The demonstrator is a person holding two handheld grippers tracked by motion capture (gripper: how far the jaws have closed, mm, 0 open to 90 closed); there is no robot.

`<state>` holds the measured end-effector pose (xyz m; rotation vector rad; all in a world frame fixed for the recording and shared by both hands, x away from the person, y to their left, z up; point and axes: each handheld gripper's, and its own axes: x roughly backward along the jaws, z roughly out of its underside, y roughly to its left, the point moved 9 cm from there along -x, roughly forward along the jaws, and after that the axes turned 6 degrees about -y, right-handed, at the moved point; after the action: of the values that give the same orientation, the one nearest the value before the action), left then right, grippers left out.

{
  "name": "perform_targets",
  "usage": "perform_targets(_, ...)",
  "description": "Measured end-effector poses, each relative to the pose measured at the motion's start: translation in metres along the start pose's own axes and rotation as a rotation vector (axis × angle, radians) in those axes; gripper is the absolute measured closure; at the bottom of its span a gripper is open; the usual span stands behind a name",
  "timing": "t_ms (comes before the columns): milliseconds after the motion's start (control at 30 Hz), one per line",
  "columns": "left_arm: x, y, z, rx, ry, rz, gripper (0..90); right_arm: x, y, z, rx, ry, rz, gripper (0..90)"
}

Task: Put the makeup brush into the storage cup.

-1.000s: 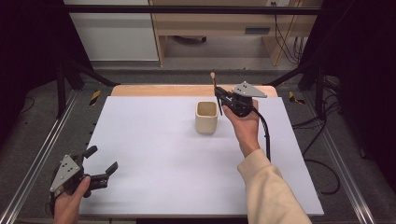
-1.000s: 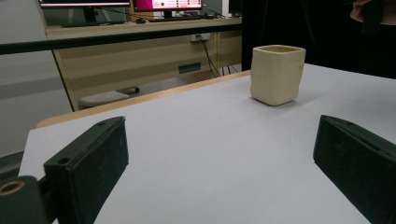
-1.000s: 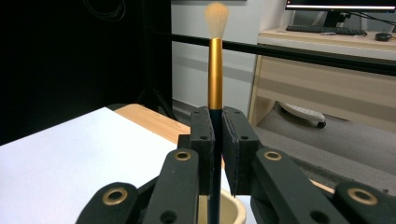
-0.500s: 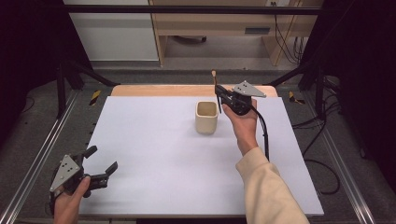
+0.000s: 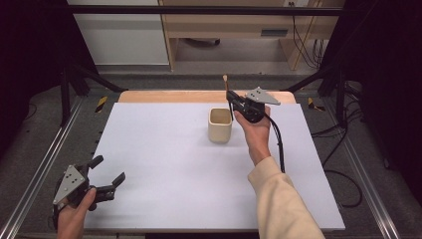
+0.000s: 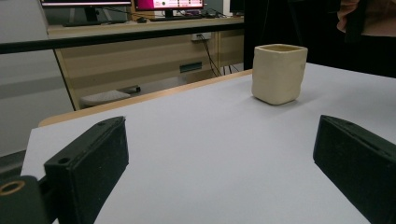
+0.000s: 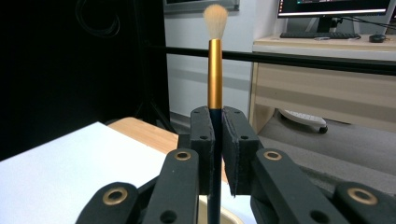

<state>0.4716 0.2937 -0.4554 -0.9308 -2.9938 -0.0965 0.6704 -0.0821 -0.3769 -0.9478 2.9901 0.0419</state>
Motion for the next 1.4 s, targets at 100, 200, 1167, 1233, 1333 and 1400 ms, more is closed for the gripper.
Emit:
perform_targets(100,0.0,0.0,0.0,-0.001,0.0,0.0,2.6,0.0,-0.001,-0.001,-0.008,-0.009,0.003,83.6)
perform_targets(200,0.0,0.0,0.0,-0.001,0.0,0.0,2.6,-0.001,-0.001,0.0,-0.008,-0.013,0.005,83.5)
perform_targets(1167,0.001,0.0,-0.001,0.003,-0.006,-0.001,2.6,-0.015,0.007,0.01,-0.024,-0.052,-0.007,83.6)
perform_targets(1233,0.001,0.0,-0.001,0.003,-0.007,-0.001,2.6,-0.015,0.007,0.01,-0.015,-0.056,-0.011,83.5)
perform_targets(1333,0.001,0.001,-0.001,0.004,-0.007,-0.001,2.6,-0.016,0.008,0.01,-0.019,-0.057,-0.013,83.5)
perform_targets(1400,0.001,0.001,-0.001,0.004,-0.008,-0.001,2.6,-0.016,0.008,0.011,-0.023,-0.057,-0.012,83.6)
